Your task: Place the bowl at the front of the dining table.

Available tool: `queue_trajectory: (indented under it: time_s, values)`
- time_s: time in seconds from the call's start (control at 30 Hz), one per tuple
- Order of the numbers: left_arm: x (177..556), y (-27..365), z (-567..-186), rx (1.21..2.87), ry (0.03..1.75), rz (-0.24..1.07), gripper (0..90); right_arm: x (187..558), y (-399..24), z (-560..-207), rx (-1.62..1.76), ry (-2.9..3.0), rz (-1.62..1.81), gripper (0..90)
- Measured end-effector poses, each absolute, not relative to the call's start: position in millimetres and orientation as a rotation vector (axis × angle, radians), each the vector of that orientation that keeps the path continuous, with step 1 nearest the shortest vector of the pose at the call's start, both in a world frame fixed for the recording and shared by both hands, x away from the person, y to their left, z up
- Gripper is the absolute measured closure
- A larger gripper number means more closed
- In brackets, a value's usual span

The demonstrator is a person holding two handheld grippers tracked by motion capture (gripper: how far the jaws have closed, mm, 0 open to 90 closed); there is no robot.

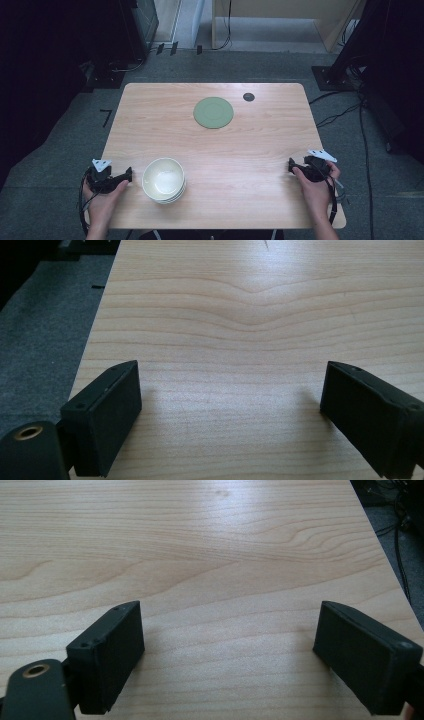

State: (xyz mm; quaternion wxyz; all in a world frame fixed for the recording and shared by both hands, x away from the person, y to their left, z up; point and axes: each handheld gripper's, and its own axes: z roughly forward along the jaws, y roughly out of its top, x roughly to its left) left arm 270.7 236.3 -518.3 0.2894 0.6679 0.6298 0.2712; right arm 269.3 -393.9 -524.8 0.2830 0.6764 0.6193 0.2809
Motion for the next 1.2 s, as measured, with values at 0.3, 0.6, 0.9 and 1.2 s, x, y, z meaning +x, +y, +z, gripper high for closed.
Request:
queue_trajectory:
  time_s: [0.3,0.6,0.9,1.2]
  values:
    - [266.8,242.9,-513.0,1.719,1.626,0.69,9.5,269.4,-393.9,-524.8,1.811,1.658,0.752,12.5]
    - [259.1,248.2,-485.1,1.583,1.534,0.652,9.7,268.9,-394.3,-523.9,1.822,1.637,0.76,13.8]
    - [251.1,240.5,-458.6,1.529,1.433,0.618,13.2,264.3,-384.7,-507.1,1.802,1.571,0.837,13.8]
    - [246.4,226.8,-444.7,1.542,1.356,0.573,13.4,262.5,-371.9,-497.5,1.751,1.582,0.858,13.7]
